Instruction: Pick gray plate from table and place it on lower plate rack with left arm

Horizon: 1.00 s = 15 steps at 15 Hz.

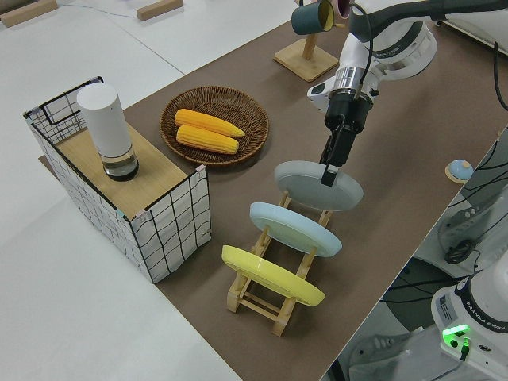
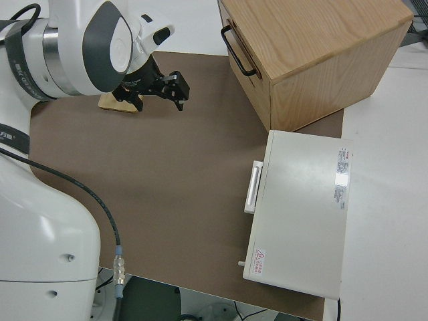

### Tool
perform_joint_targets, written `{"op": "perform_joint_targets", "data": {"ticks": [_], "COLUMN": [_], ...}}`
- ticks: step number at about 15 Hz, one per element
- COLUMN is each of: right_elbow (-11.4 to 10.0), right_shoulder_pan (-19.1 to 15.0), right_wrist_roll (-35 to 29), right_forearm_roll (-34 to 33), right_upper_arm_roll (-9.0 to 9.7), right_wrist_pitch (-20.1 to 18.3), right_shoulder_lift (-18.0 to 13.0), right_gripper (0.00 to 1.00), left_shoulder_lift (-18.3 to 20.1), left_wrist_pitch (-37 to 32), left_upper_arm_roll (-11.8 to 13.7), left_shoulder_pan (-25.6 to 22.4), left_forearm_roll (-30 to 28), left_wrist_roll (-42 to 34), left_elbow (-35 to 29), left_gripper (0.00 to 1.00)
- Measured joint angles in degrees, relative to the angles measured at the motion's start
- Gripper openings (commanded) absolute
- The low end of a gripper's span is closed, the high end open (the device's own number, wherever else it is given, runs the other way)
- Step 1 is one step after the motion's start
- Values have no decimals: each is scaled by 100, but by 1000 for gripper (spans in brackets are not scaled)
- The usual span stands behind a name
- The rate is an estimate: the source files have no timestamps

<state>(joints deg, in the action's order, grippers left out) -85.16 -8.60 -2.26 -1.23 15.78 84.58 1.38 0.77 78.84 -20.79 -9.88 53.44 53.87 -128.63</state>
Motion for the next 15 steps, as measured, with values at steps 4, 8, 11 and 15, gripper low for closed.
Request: {"op": "perform_joint_targets", "data": {"ticks": [4, 8, 11, 15], "right_elbow": [0, 0, 0, 0], "right_shoulder_pan": [0, 0, 0, 0], "right_wrist_roll": [0, 0, 0, 0], "right_forearm_roll": [0, 0, 0, 0], "right_upper_arm_roll": [0, 0, 0, 0], "right_wrist_pitch": [0, 0, 0, 0], "right_shoulder_lift": [0, 0, 0, 0], "right_gripper": [983, 983, 983, 983], "left_shoulder_lift": [0, -3, -21, -66], "left_wrist_pitch": [-21, -26, -26, -26], "left_upper_arm_roll": [0, 0, 0, -1], "left_shoulder_pan": [0, 0, 2, 69], "left_forearm_roll": [109, 219, 273, 281], "left_wrist_roll": [0, 0, 0, 34], "left_elbow": [-29, -91, -137, -144], "left_gripper": [0, 0, 0, 0]}}
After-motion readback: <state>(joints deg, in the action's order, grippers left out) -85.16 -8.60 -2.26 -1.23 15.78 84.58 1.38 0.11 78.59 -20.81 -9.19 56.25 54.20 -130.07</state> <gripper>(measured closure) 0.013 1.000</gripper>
